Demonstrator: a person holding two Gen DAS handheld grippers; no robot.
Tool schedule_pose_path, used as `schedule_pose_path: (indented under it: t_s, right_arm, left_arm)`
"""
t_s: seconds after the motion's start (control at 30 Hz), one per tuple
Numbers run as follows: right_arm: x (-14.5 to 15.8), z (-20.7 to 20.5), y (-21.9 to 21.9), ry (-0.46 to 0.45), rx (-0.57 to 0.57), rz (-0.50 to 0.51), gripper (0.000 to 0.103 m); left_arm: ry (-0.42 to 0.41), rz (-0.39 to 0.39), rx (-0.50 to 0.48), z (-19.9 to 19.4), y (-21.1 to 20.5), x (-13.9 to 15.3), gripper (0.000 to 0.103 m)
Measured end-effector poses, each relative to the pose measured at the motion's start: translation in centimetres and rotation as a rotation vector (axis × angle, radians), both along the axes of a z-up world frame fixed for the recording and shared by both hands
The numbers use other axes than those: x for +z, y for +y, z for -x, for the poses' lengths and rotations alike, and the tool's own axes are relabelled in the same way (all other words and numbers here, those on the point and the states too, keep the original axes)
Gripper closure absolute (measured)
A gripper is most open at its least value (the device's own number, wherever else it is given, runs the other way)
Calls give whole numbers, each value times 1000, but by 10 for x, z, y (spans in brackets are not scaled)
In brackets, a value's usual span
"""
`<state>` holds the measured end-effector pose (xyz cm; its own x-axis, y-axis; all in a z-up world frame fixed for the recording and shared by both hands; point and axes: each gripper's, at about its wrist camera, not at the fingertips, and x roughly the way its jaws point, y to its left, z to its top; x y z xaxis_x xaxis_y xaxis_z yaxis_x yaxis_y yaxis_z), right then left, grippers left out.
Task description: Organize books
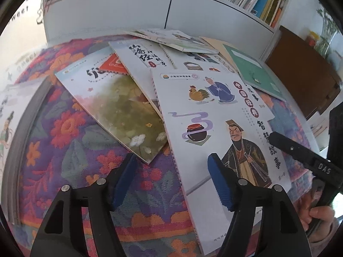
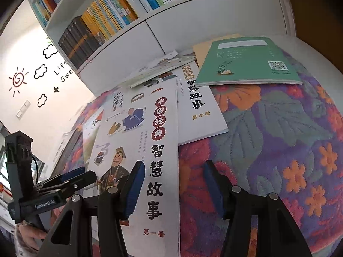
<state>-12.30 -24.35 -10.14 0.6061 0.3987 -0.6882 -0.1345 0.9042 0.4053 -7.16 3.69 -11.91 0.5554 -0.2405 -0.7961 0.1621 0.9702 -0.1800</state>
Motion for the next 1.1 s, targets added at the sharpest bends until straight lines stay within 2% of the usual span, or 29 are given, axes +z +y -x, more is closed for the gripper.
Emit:
schedule_pose_path:
  t_s: [0.1,0.27,0.37,0.53,0.63,0.77,0.93,1.0,1.1]
  right_arm:
    - [1,4,5,-10,18,27,48]
    - [2,7,33,-31,103,113,44]
    - [2,10,45,-45,116,181,41]
    - [0,8,38,-30,115,140,41]
    - [1,9,41,-22,125,167,41]
    - [2,12,48,-41,150,208,39]
    - [2,9,39,-3,182,91,43]
    - [0,9,41,22,208,34,43]
    - [1,15,53,4,210,119,43]
  left_arm:
    - [7,18,3,-1,2,-1,34]
    - [1,11,3,0,2,-1,34]
    - [-2,14,2,0,1,-1,32]
    - [-8,9,4,1,0,-1,31]
    - [3,9,7,0,-1,0,31]
    - [17,16,-7,0,-1,2,37]
    - [61,59,-61,4,-3,3,45]
    - [59,32,-69,6,-8,4,44]
    - [62,22,-69,8,-9,4,44]
